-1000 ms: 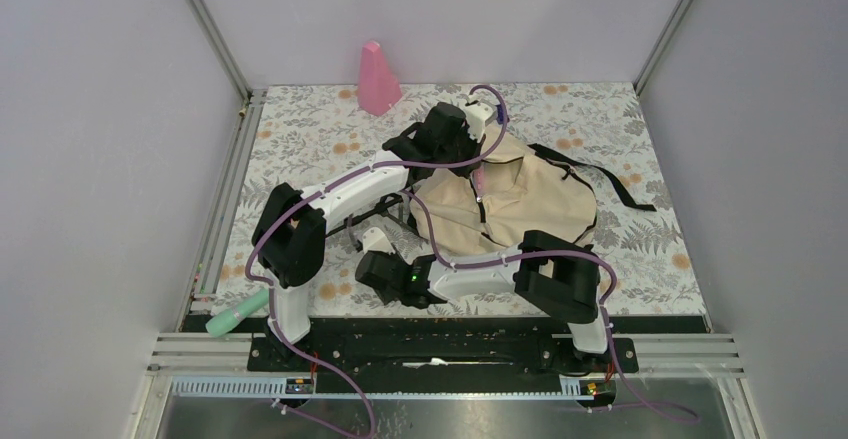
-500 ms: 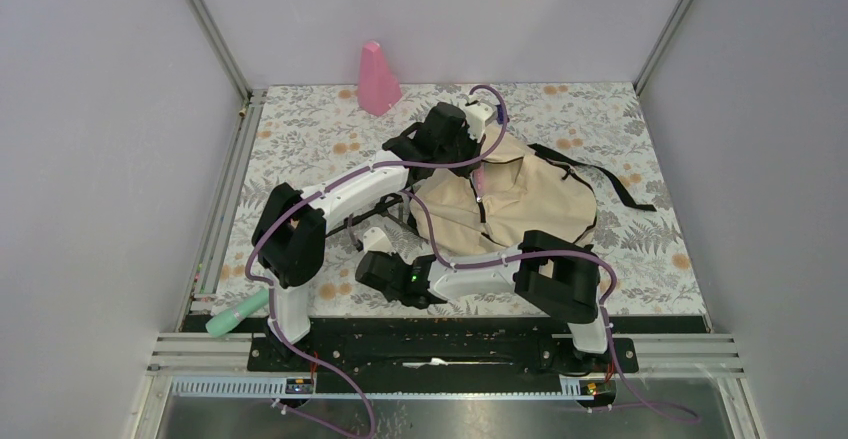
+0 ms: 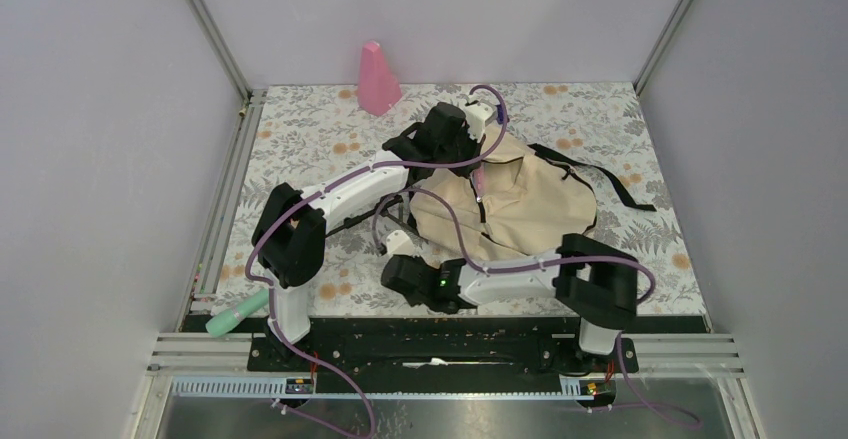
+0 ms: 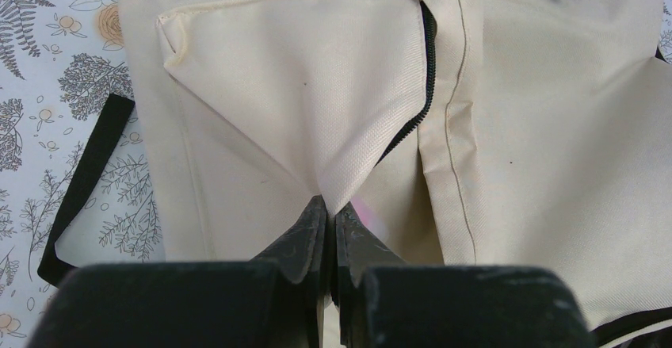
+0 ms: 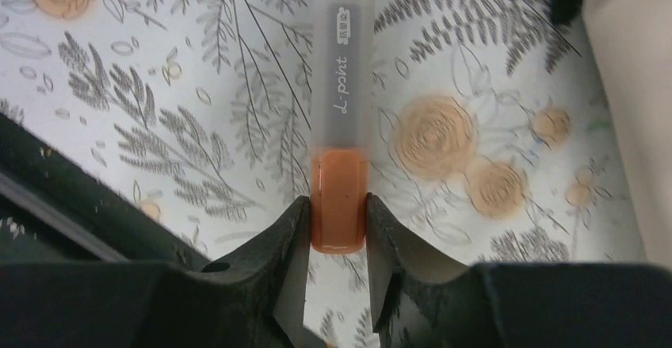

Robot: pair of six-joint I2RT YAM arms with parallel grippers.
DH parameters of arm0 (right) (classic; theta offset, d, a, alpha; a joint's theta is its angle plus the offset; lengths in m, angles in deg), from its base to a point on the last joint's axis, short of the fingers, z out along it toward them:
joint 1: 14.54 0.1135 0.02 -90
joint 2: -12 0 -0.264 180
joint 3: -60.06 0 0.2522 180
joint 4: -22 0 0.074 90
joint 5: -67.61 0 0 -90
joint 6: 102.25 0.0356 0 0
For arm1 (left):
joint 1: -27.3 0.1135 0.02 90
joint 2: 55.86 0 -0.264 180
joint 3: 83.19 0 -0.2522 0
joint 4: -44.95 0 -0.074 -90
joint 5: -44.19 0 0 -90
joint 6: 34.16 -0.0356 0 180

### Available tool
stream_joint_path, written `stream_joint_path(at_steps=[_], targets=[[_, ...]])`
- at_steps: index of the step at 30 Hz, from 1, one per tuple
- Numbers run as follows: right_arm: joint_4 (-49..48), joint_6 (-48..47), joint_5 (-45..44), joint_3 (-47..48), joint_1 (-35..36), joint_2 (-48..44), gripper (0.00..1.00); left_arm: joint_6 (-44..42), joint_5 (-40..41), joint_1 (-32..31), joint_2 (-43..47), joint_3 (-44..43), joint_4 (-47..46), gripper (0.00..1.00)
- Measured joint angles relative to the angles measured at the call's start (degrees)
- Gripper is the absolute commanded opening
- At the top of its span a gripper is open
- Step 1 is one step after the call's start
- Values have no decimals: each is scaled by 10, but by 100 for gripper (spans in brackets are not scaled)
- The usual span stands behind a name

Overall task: Pack the student bag
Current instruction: Pick up the stationery from the center of the board, then place the stationery in the student bag.

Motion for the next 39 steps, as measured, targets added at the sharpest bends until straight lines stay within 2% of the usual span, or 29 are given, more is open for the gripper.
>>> stream_joint_path(at_steps=[8, 17, 20, 25, 31, 39], targets=[[31, 18, 7, -108, 0, -174, 0, 0, 0, 0, 0, 0, 0, 0], [170, 33, -37, -124, -9, -360, 0, 11, 0, 0, 2, 0, 1, 0], [208, 31, -30, -119, -45, -417, 0, 15, 0, 0, 5, 3, 1, 0], [245, 24, 11, -119, -153, -517, 0, 16, 0, 0, 31, 38, -6, 0], [260, 14, 67, -119, -242, -558, 0, 23, 2, 0, 75, 87, -11, 0], [258, 1, 188, -117, -358, -498, 0, 26, 1, 0, 89, 100, 1, 0]])
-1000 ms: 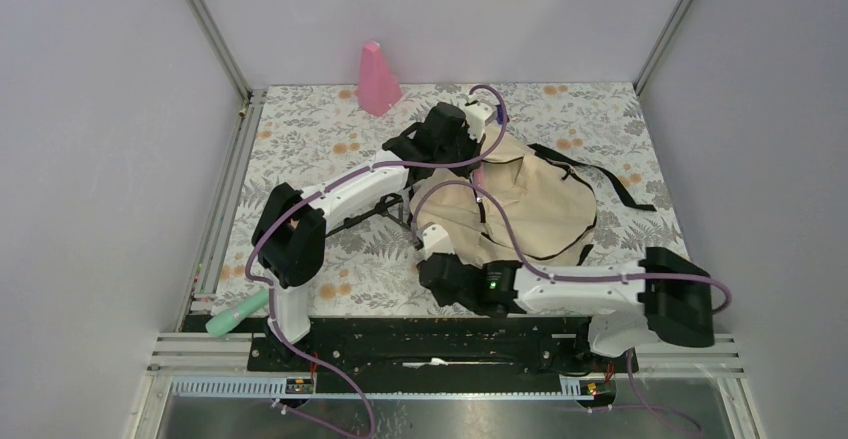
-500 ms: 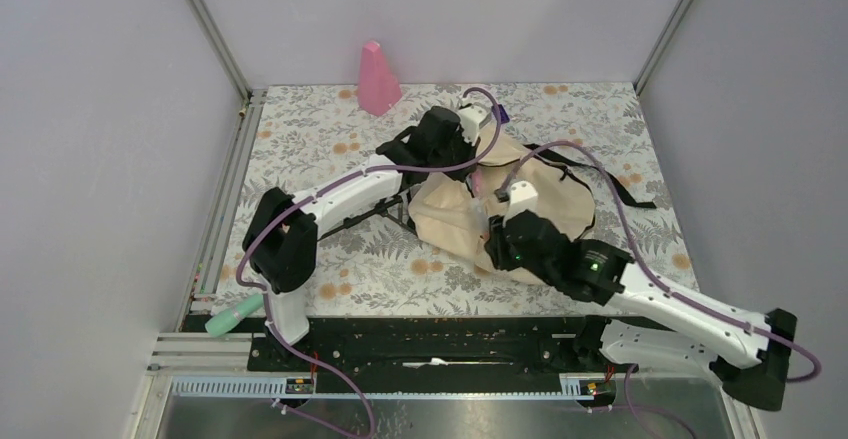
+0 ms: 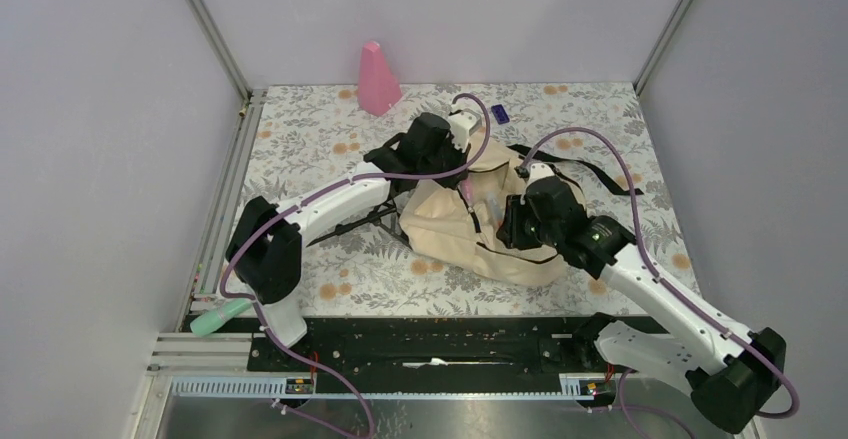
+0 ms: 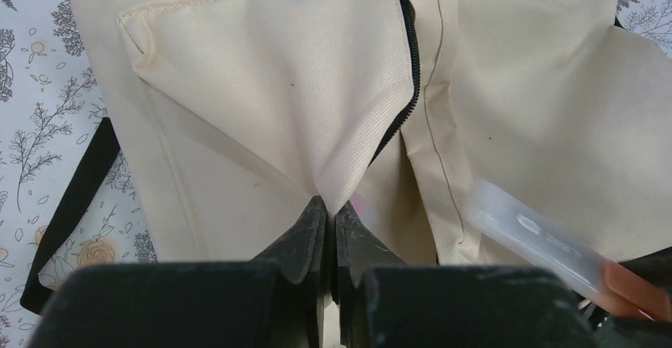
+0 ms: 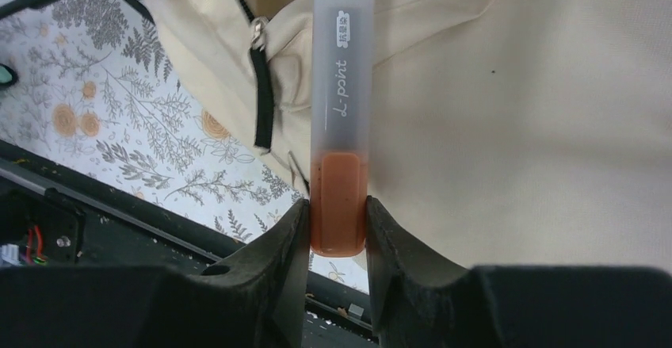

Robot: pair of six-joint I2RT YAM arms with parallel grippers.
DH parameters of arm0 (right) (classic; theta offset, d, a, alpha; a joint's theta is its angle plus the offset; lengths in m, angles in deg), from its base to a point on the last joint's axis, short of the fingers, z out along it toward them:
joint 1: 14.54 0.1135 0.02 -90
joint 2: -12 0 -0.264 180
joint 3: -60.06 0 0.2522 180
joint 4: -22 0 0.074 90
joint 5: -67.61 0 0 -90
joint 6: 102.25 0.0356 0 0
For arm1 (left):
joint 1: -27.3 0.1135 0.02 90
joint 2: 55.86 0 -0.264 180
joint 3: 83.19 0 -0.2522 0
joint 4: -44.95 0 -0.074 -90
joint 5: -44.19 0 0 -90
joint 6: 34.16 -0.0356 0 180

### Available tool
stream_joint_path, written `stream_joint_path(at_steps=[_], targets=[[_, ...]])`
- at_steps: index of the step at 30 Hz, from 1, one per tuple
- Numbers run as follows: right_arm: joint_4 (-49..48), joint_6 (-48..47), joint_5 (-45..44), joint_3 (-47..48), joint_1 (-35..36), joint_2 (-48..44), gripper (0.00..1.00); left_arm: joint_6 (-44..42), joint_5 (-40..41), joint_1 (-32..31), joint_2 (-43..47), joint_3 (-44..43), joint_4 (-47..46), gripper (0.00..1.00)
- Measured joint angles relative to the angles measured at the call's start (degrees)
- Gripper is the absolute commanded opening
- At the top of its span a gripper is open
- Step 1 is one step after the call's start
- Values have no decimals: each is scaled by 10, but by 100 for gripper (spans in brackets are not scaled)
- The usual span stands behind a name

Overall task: Pack the student bag
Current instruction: Place the stationery in the student bag.

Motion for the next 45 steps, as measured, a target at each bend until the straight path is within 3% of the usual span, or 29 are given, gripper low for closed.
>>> stream_joint_path(at_steps=[10, 20, 29, 42, 43, 45], targets=[[-40, -2, 153, 44, -125, 113, 0, 9, -7, 1, 0, 0, 2, 0], [-140, 43, 196, 78, -148, 208, 0, 19, -14, 2, 1, 2, 2, 0], [-229, 75, 149, 72, -138, 246, 0, 19, -13, 2, 1, 2, 0, 0], [-314, 68, 60, 70, -63, 318, 0, 17, -5, 5, 1, 2, 5, 0], [-317, 67, 58, 70, -62, 321, 1, 17, -5, 5, 1, 2, 5, 0], [-320, 65, 52, 70, -60, 322, 14, 17, -5, 5, 1, 2, 5, 0]])
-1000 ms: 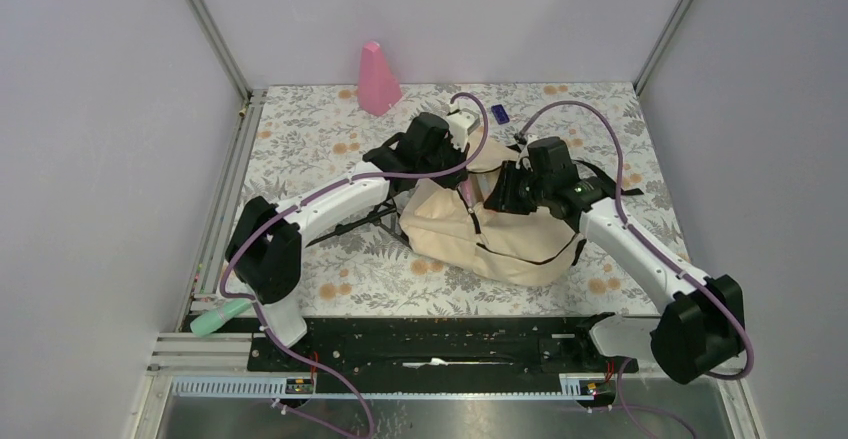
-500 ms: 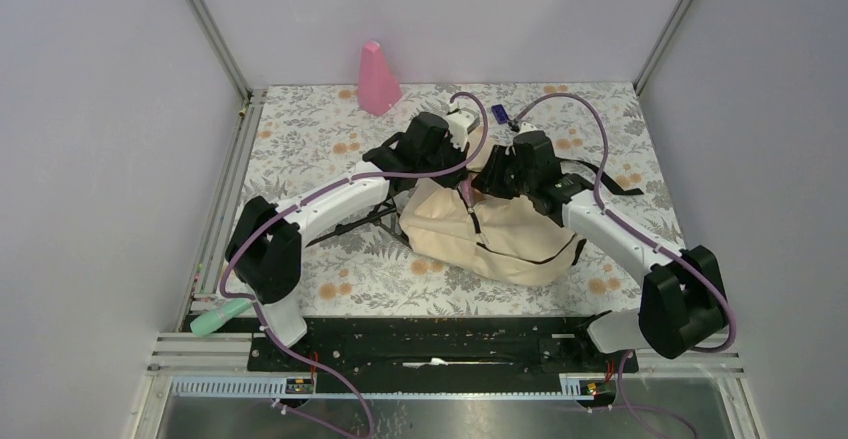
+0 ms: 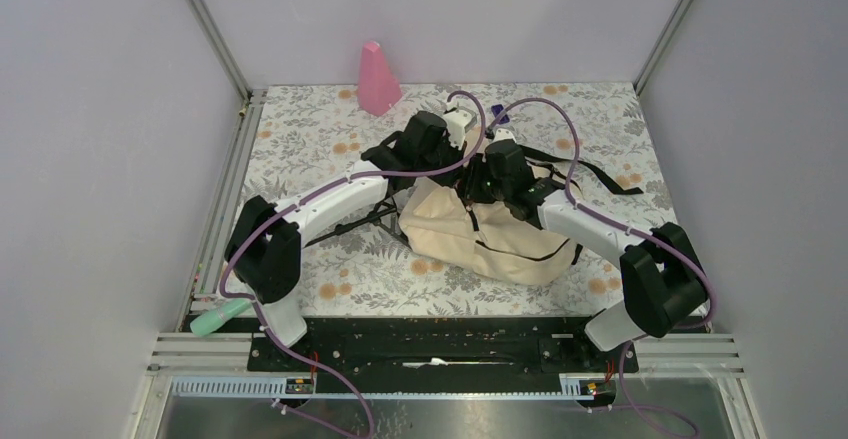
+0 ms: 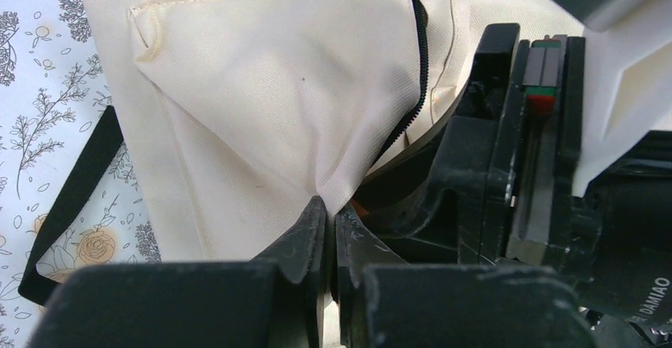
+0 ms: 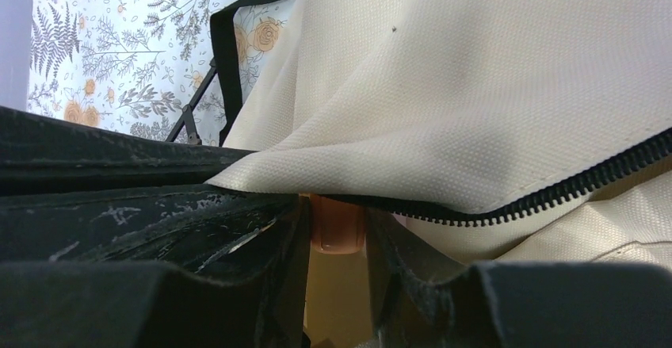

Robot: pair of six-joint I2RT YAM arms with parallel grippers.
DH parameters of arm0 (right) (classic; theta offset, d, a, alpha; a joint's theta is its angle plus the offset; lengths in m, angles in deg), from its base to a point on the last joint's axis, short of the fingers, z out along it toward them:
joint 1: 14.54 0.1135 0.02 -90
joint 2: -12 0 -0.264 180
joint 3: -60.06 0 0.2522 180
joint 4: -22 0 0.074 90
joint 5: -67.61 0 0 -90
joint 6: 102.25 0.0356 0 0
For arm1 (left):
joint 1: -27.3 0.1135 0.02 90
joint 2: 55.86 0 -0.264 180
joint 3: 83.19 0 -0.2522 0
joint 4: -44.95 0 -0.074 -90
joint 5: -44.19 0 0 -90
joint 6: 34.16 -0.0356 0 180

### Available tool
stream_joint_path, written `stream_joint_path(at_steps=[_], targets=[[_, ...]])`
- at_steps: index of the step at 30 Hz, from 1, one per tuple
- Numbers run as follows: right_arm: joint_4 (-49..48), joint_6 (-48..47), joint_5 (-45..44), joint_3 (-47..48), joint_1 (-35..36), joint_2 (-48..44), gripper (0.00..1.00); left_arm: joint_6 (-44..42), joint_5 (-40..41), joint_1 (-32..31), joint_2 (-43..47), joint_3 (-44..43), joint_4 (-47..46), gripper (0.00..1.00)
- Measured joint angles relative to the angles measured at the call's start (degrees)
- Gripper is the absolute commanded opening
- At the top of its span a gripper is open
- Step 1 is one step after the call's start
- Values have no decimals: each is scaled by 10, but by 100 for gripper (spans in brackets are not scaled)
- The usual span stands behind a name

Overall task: Pack the student bag
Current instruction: Place the stationery in the student bag.

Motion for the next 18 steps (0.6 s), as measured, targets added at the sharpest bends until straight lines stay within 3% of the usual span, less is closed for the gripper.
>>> stream_joint_path(at_steps=[4, 7, 12, 18], targets=[[-9, -7, -7, -5, 2, -1, 36, 0, 1, 0, 1, 0, 0, 0], [-19, -16, -8, -13, 2, -7, 46, 0, 0, 0, 1, 0, 0, 0], [-24, -33, -10, -25, 2, -29, 54, 0, -1, -1, 3, 0, 1, 0], [-25, -51, -19, -32, 3, -52, 56, 0, -2, -1, 4, 0, 1, 0]])
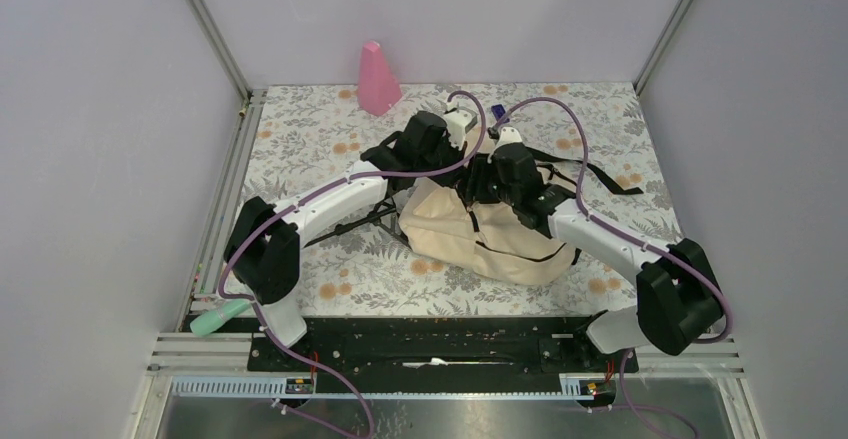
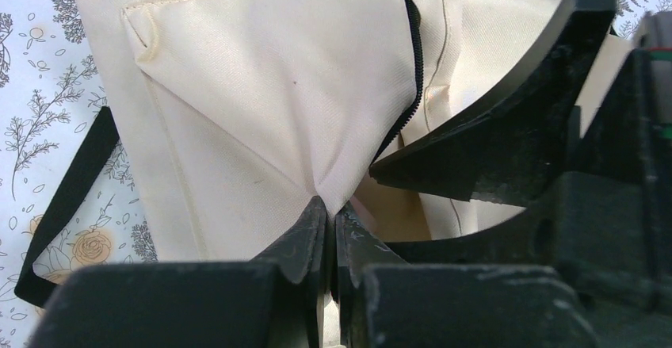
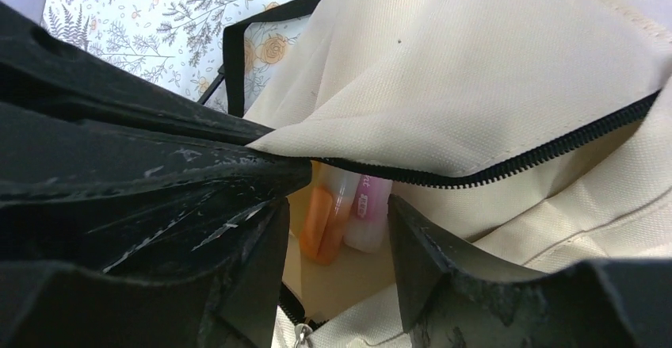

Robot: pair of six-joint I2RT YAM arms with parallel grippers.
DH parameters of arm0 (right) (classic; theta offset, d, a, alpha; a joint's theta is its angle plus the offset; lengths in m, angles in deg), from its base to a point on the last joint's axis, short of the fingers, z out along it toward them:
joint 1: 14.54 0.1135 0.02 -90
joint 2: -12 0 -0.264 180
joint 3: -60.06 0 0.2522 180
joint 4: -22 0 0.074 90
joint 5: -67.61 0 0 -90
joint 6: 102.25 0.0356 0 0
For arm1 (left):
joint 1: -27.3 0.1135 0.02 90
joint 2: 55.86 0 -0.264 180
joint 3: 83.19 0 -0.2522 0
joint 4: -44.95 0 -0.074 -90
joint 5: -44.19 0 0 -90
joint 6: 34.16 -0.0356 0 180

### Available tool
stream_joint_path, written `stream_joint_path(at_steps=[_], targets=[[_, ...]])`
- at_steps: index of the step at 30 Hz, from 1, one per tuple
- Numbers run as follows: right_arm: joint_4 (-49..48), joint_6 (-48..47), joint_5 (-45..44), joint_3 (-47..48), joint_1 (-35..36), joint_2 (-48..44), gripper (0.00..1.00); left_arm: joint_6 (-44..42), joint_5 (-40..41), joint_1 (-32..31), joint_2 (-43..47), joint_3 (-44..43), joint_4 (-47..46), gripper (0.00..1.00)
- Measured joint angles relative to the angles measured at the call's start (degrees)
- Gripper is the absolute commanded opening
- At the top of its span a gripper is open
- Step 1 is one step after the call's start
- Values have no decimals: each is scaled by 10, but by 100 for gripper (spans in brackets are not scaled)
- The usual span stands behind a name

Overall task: Pack the student bag
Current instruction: Place the stationery in the student bag.

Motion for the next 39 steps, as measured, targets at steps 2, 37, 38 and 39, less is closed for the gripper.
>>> stream_joint_path(at_steps=[2, 37, 38, 39], targets=[[3, -5, -2, -1, 0, -8, 56, 0, 0, -1, 0, 0, 0, 0], [209, -44, 87, -94, 54, -244, 50, -25, -23, -41, 38, 8, -3, 81], [209, -44, 87, -93, 56, -243, 50, -28, -23, -45, 47, 11, -4, 85], [210, -44, 85, -92, 59, -241, 50, -29, -21, -48, 57, 13, -6, 88]])
